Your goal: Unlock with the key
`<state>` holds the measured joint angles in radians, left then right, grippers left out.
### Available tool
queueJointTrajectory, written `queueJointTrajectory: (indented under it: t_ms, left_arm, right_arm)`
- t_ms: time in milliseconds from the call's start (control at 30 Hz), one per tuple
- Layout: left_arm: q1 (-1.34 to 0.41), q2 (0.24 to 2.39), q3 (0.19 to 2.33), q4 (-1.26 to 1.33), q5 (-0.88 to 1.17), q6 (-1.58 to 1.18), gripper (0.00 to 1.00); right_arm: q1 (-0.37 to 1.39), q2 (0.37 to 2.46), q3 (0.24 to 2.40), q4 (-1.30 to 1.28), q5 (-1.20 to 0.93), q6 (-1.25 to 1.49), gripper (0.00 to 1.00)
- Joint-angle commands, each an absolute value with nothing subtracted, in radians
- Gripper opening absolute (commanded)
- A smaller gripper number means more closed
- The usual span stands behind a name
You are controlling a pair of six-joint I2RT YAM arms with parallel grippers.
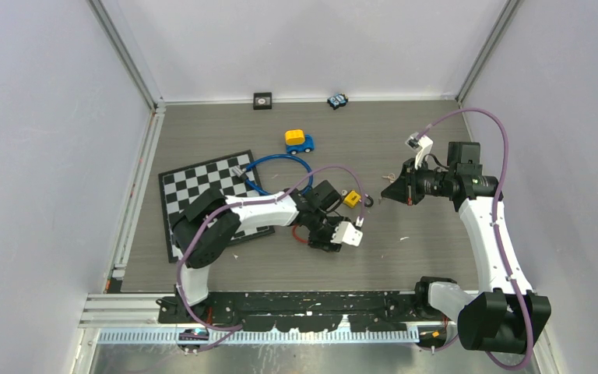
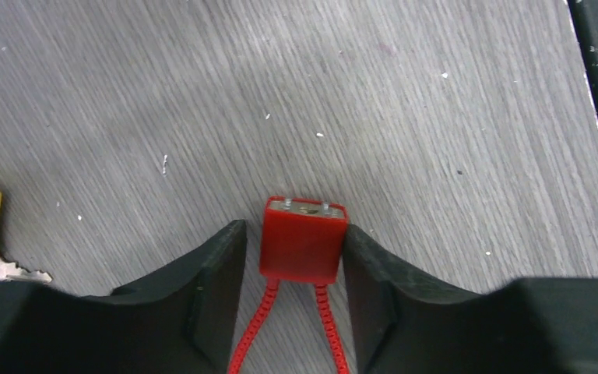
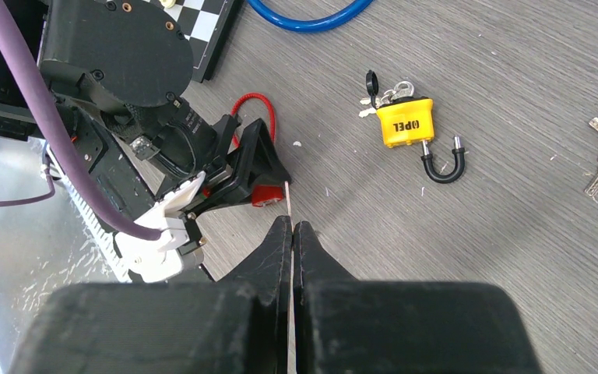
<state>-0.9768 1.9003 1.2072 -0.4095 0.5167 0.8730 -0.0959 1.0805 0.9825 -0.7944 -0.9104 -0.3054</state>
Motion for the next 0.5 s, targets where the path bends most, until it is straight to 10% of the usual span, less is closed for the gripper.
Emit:
queueJointTrajectory:
  t_ms: [0, 333, 467]
  left_arm:
    - [-0.991, 1.903, 1.169, -0.396, 0.512, 0.903, 0.43]
    - [-0.963, 1.747, 1.136, -0.471, 0.679, 0.905, 0.01]
    - [-0.884, 1.661, 1.192, -0.657, 0.953, 0.951, 0.0]
  right_arm:
    - [-0.102, 1.083, 0.997, -0.784, -0.922, -0.314, 0.0]
    - [-0.104, 1.072, 1.003, -0.783, -0.927, -0.306, 0.01]
    - [-0.104, 1.055, 1.017, -0.822, -0.965, -0.351, 0.01]
